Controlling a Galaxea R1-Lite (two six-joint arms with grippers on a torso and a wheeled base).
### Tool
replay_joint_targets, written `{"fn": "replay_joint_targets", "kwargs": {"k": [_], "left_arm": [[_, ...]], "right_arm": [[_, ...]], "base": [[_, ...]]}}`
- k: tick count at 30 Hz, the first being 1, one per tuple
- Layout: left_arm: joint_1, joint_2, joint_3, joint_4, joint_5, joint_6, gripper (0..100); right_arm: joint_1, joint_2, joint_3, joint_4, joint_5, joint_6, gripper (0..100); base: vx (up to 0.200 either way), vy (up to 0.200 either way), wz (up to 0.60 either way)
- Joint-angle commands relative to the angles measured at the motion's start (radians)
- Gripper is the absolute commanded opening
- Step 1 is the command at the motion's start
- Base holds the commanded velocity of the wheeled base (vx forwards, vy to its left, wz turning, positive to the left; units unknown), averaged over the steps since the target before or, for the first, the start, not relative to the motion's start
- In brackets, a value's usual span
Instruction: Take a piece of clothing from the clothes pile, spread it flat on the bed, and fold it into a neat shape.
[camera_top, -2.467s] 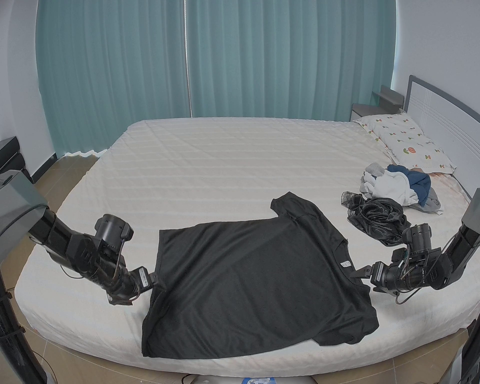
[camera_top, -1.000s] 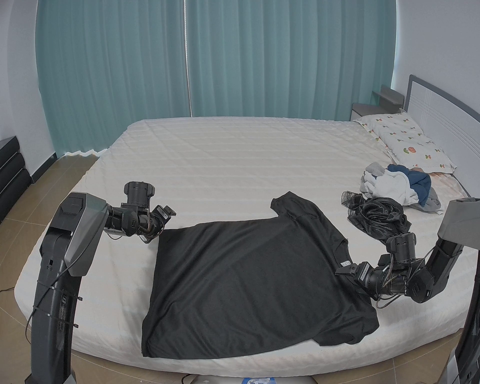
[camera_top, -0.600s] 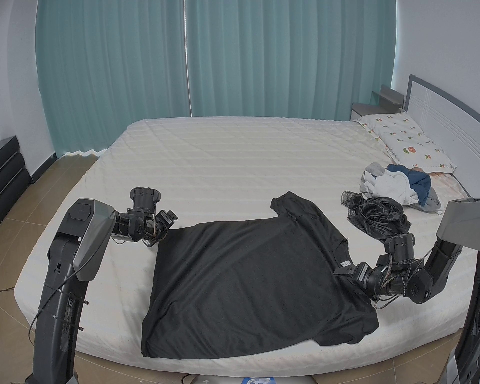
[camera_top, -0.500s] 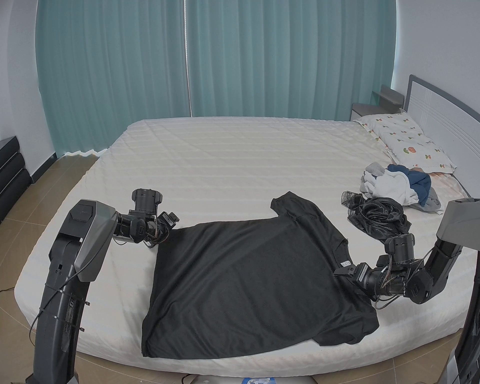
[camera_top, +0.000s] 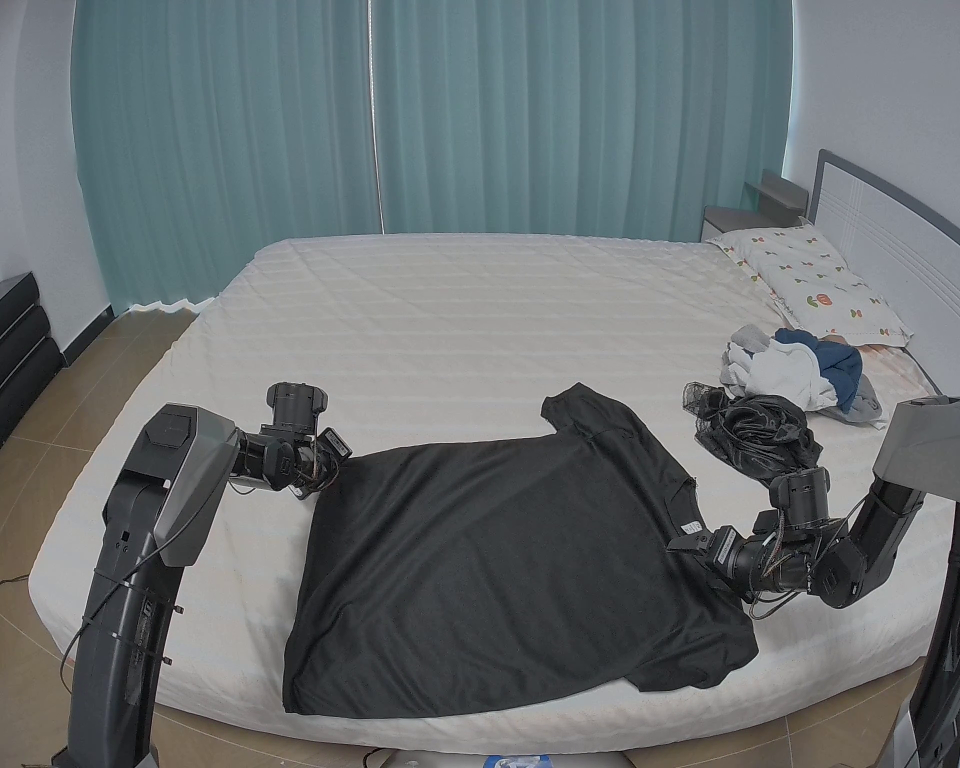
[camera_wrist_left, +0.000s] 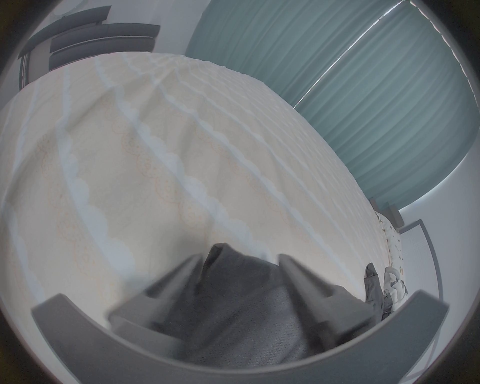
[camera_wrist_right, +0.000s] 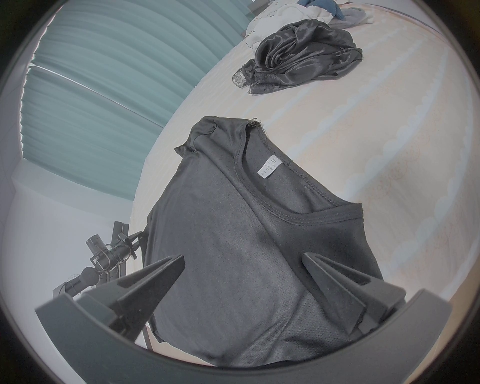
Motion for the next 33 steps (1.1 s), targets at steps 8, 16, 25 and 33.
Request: {"fn": "replay_joint_targets", "kwargs": {"k": [8, 16, 25, 33], "left_arm": [[0.029, 0.016, -0.033, -0.111, 0.064, -0.007, 0], [0.048, 0.021, -0.033, -0.171, 0.070, -0.005, 0], [0.063, 0.027, -0.033, -0.220, 0.071, -0.005, 0], [0.066, 0.022, -0.033, -0.220, 0.073, -0.007, 0]], "right_arm": [[0.002, 0.002, 0.001, 0.000, 0.000, 0.000, 100], [0.003, 0.008, 0.000, 0.000, 0.000, 0.002, 100], [0.010, 0.011, 0.000, 0.000, 0.000, 0.011, 100], [0.010, 0.013, 0.007, -0.002, 0.000, 0.014, 100]], "base": [[0.000, 0.000, 0.00], [0.000, 0.000, 0.00], [0.000, 0.000, 0.00], [0.000, 0.000, 0.00]]}}
